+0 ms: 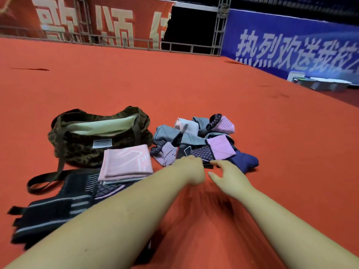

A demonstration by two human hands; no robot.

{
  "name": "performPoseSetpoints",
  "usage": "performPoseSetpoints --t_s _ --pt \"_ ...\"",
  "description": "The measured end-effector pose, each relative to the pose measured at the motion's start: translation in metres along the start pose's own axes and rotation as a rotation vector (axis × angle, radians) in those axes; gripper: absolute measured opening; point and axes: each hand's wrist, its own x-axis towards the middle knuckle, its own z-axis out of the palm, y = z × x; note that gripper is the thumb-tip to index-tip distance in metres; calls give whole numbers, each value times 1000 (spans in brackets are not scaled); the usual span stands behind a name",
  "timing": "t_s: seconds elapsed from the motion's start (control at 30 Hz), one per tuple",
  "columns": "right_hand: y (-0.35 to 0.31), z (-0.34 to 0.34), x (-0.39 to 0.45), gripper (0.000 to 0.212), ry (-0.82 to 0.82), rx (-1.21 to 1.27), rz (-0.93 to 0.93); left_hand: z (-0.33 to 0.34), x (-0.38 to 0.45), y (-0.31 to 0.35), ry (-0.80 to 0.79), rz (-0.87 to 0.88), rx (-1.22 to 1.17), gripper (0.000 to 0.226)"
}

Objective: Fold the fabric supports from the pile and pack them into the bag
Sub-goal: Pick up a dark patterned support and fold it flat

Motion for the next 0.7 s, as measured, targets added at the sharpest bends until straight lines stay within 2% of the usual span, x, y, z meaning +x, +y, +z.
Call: performPoseSetpoints --t_s 0.1,0.27,0.47,0.57,0.7 --pt "23 4 17 47 -14 -54 40 17 23 14 -15 17 -72 49" --pt "53 7 45 46 83 -148 58 39 63 22 34 17 -124 51" --pt "76 18 79 67 106 -159 100 59 106 22 143 -11 -255 55" --pt "82 28 92 70 110 -151 100 67 124 20 177 -94 -154 59" --pt "85 39 100 60 219 0 125 66 139 21 223 -286 -486 50"
